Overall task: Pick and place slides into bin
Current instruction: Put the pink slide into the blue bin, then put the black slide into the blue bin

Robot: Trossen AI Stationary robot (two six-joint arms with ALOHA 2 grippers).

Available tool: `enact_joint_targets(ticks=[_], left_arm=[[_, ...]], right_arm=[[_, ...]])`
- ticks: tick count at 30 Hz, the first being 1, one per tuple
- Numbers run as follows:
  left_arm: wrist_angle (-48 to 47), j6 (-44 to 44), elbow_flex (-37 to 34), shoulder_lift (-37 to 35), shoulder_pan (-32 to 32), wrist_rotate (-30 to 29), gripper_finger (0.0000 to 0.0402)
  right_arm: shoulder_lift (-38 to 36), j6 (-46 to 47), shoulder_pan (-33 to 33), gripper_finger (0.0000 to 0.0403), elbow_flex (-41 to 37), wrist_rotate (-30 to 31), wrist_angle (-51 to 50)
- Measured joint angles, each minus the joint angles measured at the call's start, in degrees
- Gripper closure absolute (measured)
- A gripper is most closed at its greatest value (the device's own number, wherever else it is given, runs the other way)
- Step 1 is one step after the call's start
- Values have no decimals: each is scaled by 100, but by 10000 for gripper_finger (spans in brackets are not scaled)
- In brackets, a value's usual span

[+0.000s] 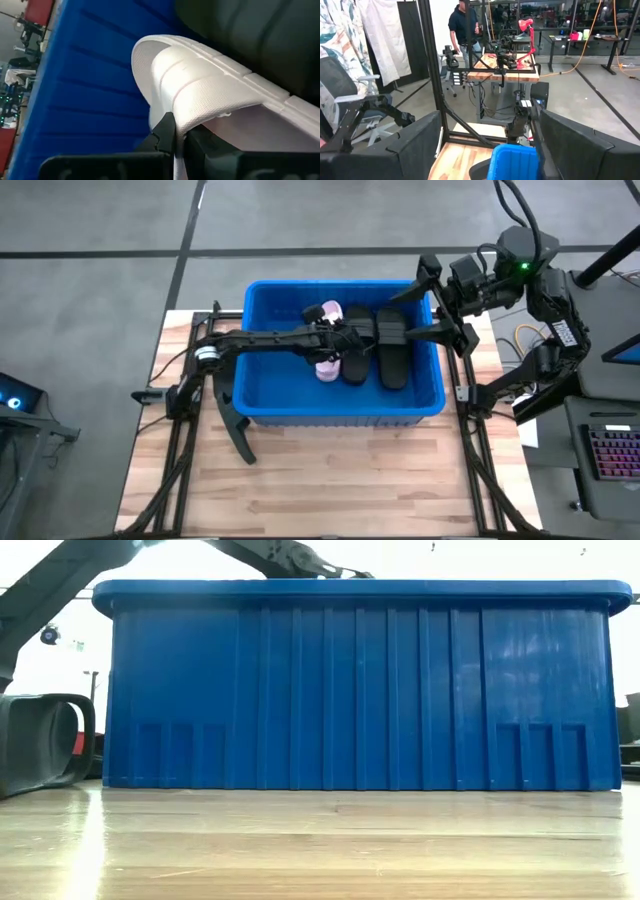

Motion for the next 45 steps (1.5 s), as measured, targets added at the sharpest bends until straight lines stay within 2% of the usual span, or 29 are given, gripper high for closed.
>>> enact_joint_targets(ticks=[12, 15, 19, 31, 45], left_arm=[[282, 46, 15, 239, -23, 36, 401], [360, 300, 70, 237, -17, 54, 392], [463, 876, 116, 237, -7, 249, 353], [486, 935, 127, 90, -4, 1206, 233], [419, 935, 127, -262, -20, 1802, 163]], right_arm=[[0, 2, 0, 75, 0, -2, 1], [0, 2, 0, 75, -1, -2, 1], [0, 15, 0, 75, 0, -2, -10], [0, 13, 0, 76, -2, -2, -38], [0, 15, 0, 76, -2, -11, -173]])
